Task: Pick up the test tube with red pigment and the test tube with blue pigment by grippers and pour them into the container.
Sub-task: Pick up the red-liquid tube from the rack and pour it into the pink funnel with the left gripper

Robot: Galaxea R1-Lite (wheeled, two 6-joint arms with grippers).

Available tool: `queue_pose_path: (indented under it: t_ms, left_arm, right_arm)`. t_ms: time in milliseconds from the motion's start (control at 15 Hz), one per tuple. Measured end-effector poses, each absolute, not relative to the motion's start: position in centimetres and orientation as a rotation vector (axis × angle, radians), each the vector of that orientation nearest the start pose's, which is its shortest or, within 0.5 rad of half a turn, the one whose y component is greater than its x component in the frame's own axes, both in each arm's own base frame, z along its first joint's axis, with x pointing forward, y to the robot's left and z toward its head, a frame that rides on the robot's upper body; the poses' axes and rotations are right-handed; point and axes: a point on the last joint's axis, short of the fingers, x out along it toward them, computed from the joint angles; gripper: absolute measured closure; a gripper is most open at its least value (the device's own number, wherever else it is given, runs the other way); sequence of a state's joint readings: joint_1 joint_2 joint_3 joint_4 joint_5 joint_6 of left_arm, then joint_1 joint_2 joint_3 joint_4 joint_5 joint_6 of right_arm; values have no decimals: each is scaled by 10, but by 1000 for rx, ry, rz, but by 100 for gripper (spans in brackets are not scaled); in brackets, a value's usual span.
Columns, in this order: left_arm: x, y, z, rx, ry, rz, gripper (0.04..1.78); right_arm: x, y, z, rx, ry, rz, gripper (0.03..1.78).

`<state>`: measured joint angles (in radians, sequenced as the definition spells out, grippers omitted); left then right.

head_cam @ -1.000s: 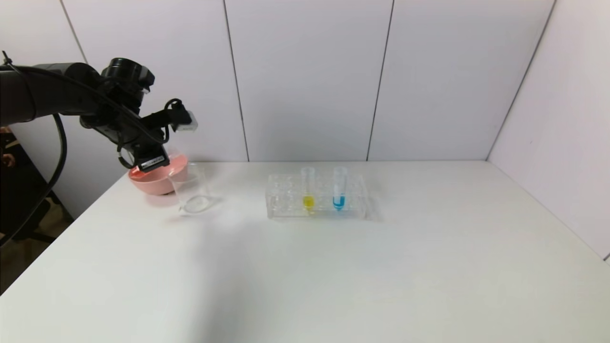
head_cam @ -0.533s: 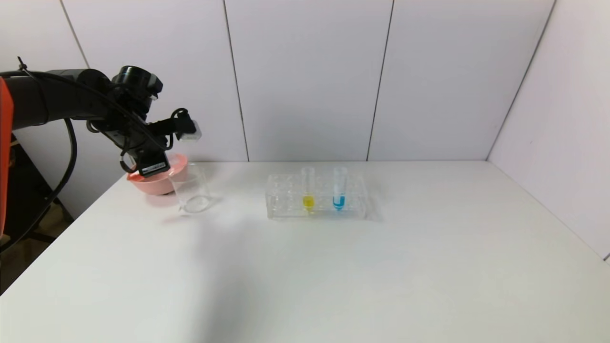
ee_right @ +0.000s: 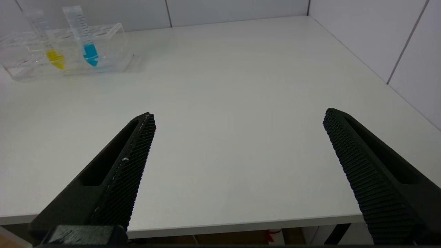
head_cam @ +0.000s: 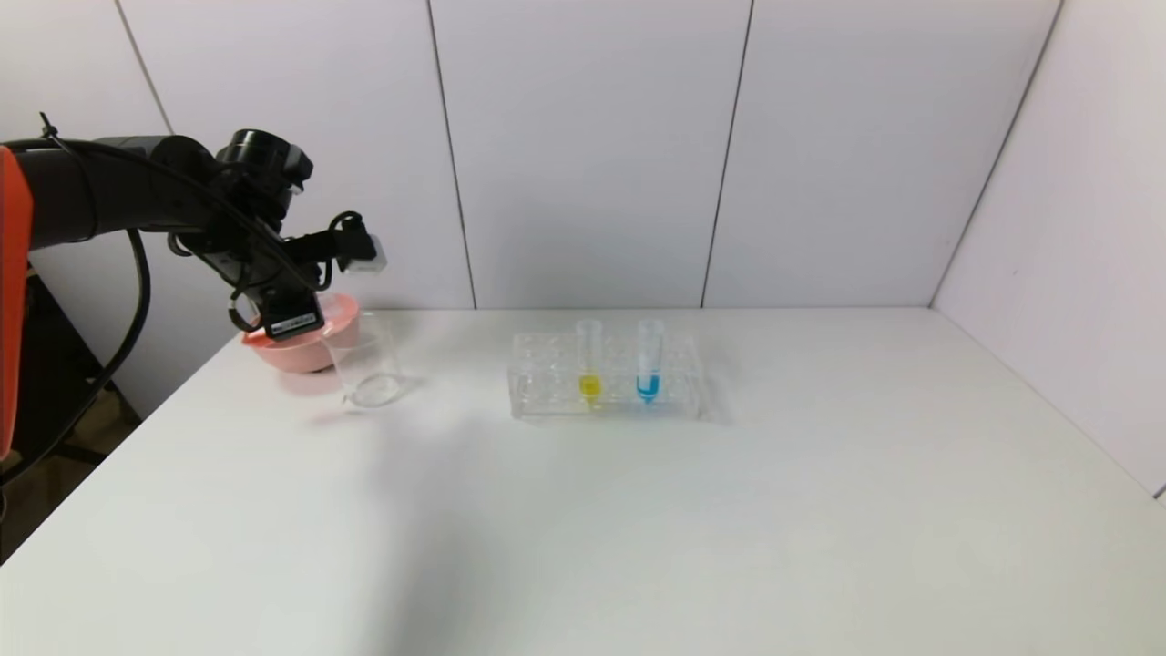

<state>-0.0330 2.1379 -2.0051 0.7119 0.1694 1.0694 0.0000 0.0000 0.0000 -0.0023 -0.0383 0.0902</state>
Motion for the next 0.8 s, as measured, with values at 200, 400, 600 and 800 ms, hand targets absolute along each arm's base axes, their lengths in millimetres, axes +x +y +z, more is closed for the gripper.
queue_pose_path:
  t_ms: [200, 400, 600, 800]
  left_arm:
    - [413, -10, 227, 1109, 844, -315, 140]
    - [415, -11, 227, 1137, 849, -284, 140]
    - [415, -14, 227, 1159, 858, -260, 140]
    - [415, -19, 227, 1196, 878, -232, 140]
  right_arm:
    - [-23, -1, 76, 90, -4, -38, 4]
    - [-23, -1, 76, 90, -4, -38, 4]
    - [-23, -1, 76, 90, -4, -38, 4]
    - [-23, -1, 76, 90, -4, -38, 4]
